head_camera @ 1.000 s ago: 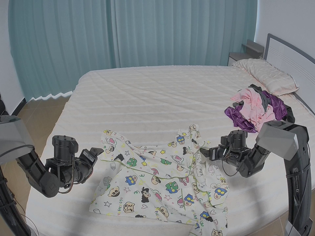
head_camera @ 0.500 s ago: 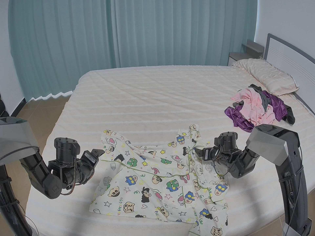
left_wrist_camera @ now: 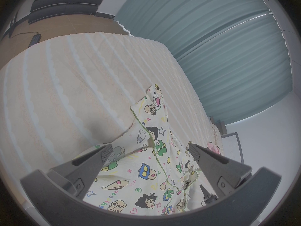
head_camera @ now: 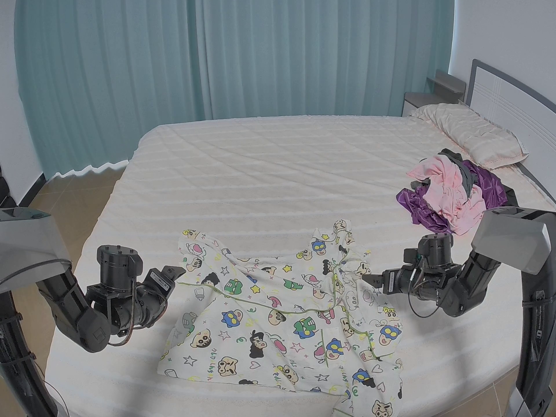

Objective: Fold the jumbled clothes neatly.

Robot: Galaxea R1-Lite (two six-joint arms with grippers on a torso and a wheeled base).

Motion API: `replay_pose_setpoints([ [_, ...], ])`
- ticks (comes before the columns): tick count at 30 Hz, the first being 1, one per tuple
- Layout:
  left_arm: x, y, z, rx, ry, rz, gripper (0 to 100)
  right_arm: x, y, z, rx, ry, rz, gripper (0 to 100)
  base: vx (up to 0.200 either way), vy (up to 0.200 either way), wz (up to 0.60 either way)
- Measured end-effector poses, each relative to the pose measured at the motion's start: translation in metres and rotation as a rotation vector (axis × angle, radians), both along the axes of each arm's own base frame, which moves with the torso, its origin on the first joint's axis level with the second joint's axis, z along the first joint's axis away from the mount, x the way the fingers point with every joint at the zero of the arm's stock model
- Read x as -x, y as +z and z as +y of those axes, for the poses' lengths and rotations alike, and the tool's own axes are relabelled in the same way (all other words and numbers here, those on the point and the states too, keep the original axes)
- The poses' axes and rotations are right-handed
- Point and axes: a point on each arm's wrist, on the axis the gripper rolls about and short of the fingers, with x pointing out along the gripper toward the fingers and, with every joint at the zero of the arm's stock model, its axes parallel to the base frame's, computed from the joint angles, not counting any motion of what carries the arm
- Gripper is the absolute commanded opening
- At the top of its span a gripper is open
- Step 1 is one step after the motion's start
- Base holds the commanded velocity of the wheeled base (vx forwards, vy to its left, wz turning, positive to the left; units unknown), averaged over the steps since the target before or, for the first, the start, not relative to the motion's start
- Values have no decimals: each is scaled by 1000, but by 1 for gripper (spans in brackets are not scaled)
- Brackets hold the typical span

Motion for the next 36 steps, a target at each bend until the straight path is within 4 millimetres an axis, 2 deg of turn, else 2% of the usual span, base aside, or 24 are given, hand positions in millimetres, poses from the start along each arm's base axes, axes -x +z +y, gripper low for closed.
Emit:
replay_pose_setpoints([
  [7, 2, -2, -2, 11, -13, 12, 100, 35, -9, -21, -73, 86, 130, 100, 0, 0, 0],
  [10, 3, -4, -3, 22, -32, 23, 100, 41, -17, -26, -84, 89, 159, 100, 0, 0, 0],
  [17, 5, -8, -5, 41, -48, 43, 100, 38, -31, -26, -157, 102, 195, 100, 0, 0, 0],
  [30, 5, -10, -6, 44, -51, 53, 100, 26, -38, -20, -172, 93, 251, 100, 0, 0, 0],
  [31, 5, -10, -6, 44, -51, 53, 100, 25, -39, -20, -173, 96, 257, 0, 0, 0, 0],
  [36, 5, -10, -6, 44, -52, 54, 100, 23, -40, -18, -192, 114, 296, 0, 0, 0, 0],
])
